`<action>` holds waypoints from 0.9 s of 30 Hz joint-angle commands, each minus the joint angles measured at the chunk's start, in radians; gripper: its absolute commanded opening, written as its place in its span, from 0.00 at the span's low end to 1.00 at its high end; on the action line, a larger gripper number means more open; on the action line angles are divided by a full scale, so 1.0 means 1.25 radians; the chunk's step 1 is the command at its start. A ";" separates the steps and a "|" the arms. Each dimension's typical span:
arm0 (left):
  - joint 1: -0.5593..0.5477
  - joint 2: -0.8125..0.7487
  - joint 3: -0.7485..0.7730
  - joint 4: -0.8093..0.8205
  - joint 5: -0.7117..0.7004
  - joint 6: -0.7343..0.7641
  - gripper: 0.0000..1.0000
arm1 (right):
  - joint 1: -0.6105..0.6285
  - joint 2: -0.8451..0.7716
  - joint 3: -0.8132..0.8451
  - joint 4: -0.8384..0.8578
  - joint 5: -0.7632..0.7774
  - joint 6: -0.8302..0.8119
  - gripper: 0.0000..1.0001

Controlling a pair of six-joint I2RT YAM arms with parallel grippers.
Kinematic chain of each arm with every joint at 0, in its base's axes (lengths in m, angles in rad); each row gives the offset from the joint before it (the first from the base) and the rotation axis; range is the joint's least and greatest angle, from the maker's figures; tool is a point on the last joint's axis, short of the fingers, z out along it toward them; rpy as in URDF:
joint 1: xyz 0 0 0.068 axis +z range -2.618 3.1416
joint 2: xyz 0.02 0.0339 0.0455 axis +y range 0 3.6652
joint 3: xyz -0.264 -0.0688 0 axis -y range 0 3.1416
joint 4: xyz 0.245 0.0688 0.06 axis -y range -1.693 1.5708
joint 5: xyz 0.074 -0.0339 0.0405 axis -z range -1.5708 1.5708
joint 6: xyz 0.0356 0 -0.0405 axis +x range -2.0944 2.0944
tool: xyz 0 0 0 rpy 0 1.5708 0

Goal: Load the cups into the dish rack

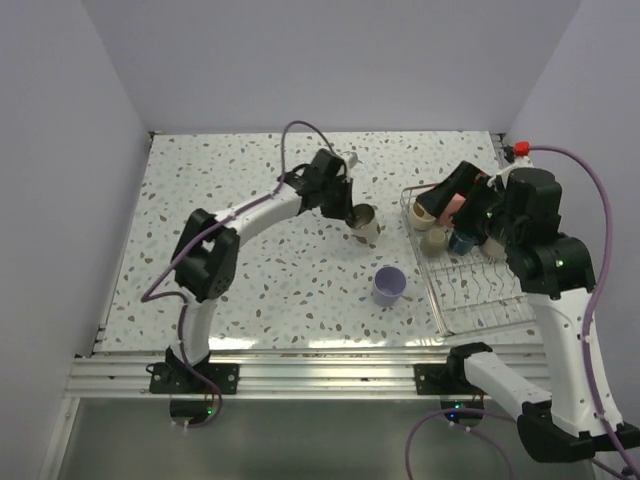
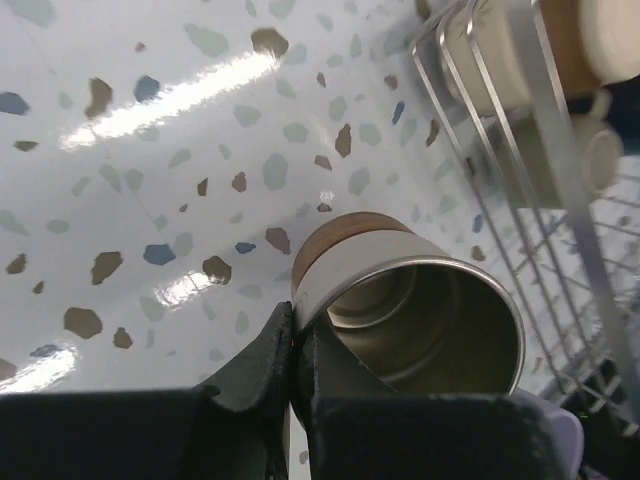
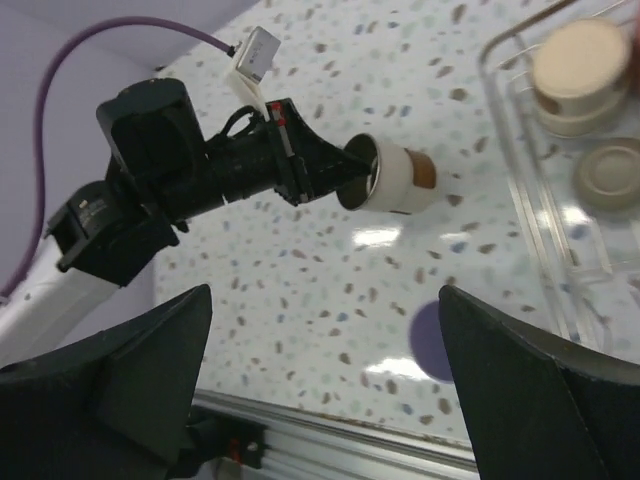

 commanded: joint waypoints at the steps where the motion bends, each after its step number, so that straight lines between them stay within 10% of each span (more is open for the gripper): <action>1: 0.123 -0.219 -0.144 0.291 0.196 -0.145 0.00 | -0.001 0.025 -0.065 0.304 -0.247 0.165 0.98; 8: 0.182 -0.336 -0.186 0.570 0.400 -0.354 0.00 | 0.000 0.098 -0.149 0.741 -0.374 0.469 0.98; 15: 0.193 -0.373 -0.287 1.004 0.443 -0.645 0.00 | 0.001 0.136 -0.135 0.831 -0.379 0.550 0.98; 27: 0.193 -0.351 -0.304 1.148 0.412 -0.733 0.00 | 0.038 0.172 -0.088 0.787 -0.357 0.516 0.98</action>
